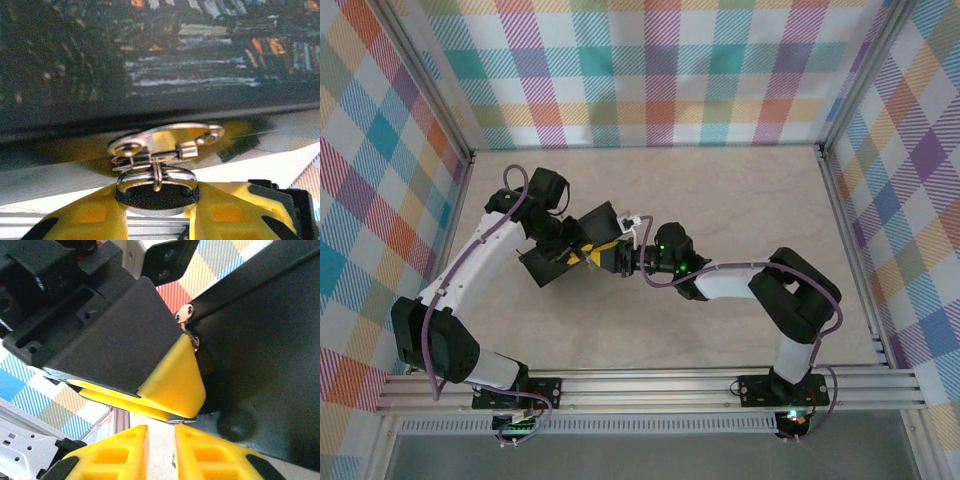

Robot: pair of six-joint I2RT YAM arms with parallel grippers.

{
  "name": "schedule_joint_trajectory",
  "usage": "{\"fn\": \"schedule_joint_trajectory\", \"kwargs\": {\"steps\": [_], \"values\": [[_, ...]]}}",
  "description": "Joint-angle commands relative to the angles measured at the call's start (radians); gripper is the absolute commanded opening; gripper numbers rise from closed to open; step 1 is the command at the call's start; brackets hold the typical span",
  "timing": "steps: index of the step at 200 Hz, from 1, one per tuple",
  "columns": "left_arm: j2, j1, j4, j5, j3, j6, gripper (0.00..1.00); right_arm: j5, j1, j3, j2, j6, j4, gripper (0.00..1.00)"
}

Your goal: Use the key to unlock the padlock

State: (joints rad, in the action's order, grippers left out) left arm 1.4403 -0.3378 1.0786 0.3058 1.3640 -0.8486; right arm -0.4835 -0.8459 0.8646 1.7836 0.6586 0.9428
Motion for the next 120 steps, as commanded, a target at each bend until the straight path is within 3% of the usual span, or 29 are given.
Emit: {"fn": "schedule_joint_trajectory", "kwargs": {"steps": [1,73,120], "values": [[-0.038,0.009,-0.011,0.021,-0.004,-0.007,0.0,-0.011,-0.007,0.012,0.017,0.012,0.035,0.22],[-0.04,0.01,-0.018,0.024,-0.003,-0.013,0.0,-0.016,-0.01,0.025,0.054,0.027,0.043,0.19],[-0.042,0.01,-0.02,0.032,0.0,-0.012,0.0,-0.023,-0.012,0.032,0.074,0.055,0.075,0.11]]}}
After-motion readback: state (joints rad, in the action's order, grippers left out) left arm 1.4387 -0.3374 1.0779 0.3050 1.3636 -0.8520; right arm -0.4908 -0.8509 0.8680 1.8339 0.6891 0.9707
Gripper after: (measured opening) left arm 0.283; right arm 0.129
